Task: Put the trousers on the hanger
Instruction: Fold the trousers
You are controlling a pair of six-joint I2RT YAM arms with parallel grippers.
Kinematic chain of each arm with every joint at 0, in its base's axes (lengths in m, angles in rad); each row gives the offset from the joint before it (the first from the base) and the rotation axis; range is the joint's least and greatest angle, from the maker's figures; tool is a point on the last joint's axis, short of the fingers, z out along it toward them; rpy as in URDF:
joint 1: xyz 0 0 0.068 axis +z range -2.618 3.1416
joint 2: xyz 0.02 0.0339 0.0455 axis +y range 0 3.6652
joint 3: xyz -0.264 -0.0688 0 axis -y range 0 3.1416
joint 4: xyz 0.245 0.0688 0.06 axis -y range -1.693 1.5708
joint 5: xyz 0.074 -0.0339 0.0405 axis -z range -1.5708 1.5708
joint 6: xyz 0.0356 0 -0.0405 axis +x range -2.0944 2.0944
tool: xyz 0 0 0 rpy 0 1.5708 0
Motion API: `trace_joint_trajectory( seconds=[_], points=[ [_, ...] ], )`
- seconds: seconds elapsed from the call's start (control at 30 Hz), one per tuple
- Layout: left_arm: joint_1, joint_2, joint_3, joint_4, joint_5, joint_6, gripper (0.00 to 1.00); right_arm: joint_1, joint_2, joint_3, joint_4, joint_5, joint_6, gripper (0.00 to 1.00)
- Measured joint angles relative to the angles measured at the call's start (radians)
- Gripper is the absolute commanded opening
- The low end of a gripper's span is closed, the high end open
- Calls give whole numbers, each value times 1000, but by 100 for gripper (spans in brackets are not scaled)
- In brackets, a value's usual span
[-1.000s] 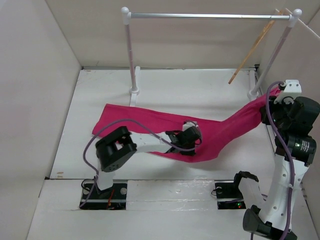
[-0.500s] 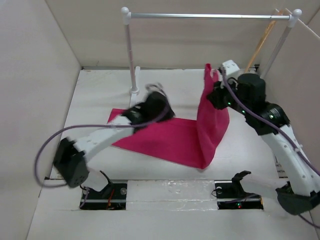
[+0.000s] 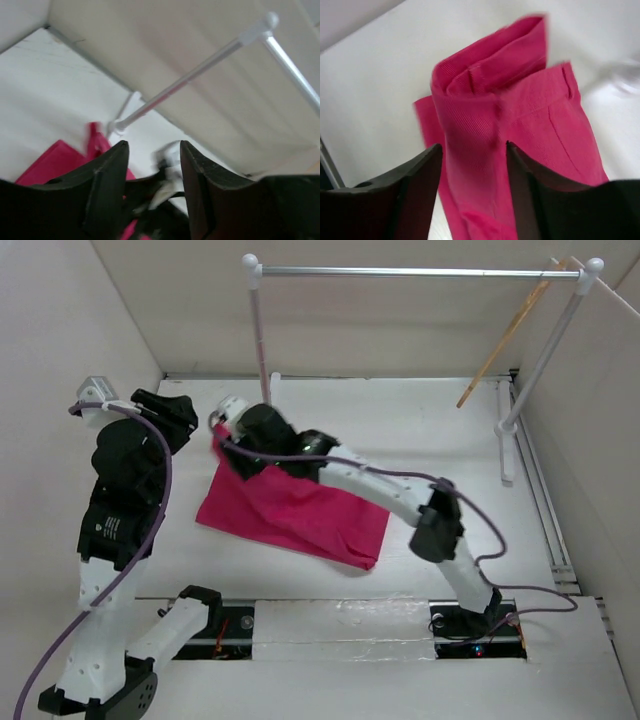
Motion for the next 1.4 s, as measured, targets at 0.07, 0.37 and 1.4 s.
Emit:
trace_joint_trajectory(
  seconds=[0.07,0.37,1.4],
  points=[
    [0,13,0,-42,-39,8,47,51,158,117,-2,-56,-2,71],
    [2,79,-256,22,2,39,54,35,-251,-632,55,-140,-3,20],
    [405,583,-621,251,456,35,52,80,-371,-1039,265,-216,-74,2]
  ],
)
